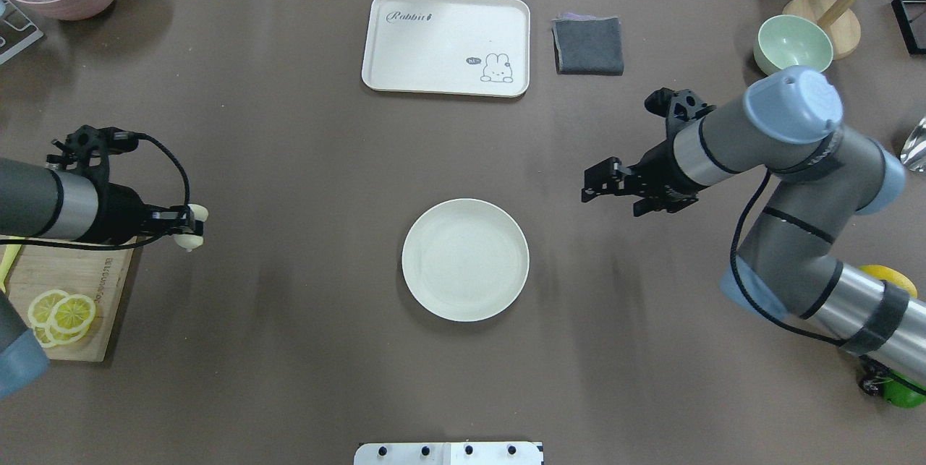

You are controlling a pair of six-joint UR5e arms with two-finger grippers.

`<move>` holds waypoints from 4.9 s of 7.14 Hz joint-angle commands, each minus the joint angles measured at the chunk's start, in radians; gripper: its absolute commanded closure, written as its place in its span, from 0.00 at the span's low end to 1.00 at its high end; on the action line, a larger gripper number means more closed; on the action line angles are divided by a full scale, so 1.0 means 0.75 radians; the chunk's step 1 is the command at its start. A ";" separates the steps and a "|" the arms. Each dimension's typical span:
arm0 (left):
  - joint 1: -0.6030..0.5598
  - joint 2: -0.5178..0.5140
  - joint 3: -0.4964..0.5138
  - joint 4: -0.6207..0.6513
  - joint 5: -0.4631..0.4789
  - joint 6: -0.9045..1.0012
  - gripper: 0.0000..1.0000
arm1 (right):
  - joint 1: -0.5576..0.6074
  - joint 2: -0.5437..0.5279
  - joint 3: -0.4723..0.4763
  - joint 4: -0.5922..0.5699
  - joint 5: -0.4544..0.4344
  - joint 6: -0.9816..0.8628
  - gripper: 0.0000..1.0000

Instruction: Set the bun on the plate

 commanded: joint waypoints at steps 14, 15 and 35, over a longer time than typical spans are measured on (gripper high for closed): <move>0.553 -1.019 0.458 0.737 0.586 -0.322 0.58 | 0.502 -0.489 -0.072 -0.007 0.205 -0.872 0.00; 0.551 -1.029 0.452 0.741 0.584 -0.318 0.58 | 0.524 -0.503 -0.066 -0.005 0.225 -0.874 0.00; -1.177 0.094 0.178 1.077 -0.514 1.787 0.02 | 1.140 -0.369 -0.053 -0.792 0.209 -1.876 0.00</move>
